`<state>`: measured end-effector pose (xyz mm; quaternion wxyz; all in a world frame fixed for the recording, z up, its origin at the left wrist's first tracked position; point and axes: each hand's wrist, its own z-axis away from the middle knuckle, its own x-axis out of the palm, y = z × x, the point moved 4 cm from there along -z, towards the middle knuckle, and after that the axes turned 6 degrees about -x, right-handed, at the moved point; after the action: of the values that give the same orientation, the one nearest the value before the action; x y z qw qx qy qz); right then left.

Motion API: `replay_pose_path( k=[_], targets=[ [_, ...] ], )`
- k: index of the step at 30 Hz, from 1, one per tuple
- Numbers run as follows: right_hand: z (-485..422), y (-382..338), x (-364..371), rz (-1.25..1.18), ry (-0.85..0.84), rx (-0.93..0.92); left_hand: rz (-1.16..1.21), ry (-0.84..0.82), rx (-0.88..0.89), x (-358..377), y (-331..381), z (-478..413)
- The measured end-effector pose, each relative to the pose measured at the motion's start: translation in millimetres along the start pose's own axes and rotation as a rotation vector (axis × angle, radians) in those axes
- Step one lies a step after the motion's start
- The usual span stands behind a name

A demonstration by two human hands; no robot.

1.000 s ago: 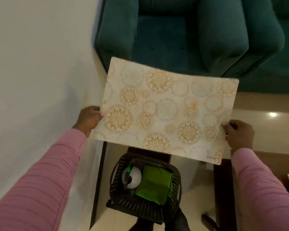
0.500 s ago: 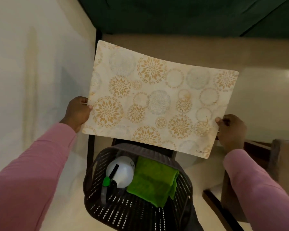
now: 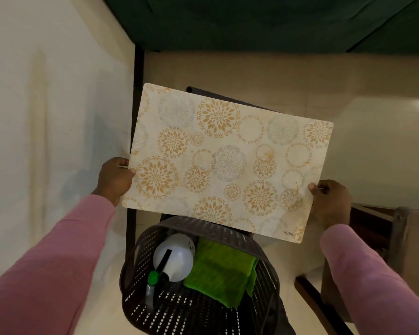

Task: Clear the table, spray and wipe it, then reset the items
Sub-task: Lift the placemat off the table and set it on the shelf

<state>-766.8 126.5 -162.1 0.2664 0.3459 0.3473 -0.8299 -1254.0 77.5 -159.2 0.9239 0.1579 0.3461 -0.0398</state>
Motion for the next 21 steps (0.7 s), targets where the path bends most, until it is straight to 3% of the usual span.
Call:
replay_pose_path(
  k=[10,16,21],
  targets=[
    [19.2,-3.1,0.3,0.119,0.005,0.114,-0.05,0.065,0.106,2.2,15.2,23.5],
    [49.2,-35.1,-2.1,0.246,-0.014,-0.162,-0.252,0.147,0.407,13.7,44.4,84.4],
    [96.6,-73.1,-25.4,0.308,-0.058,-0.353,-0.354,0.144,0.531,5.1,61.0,161.5]
  ],
)
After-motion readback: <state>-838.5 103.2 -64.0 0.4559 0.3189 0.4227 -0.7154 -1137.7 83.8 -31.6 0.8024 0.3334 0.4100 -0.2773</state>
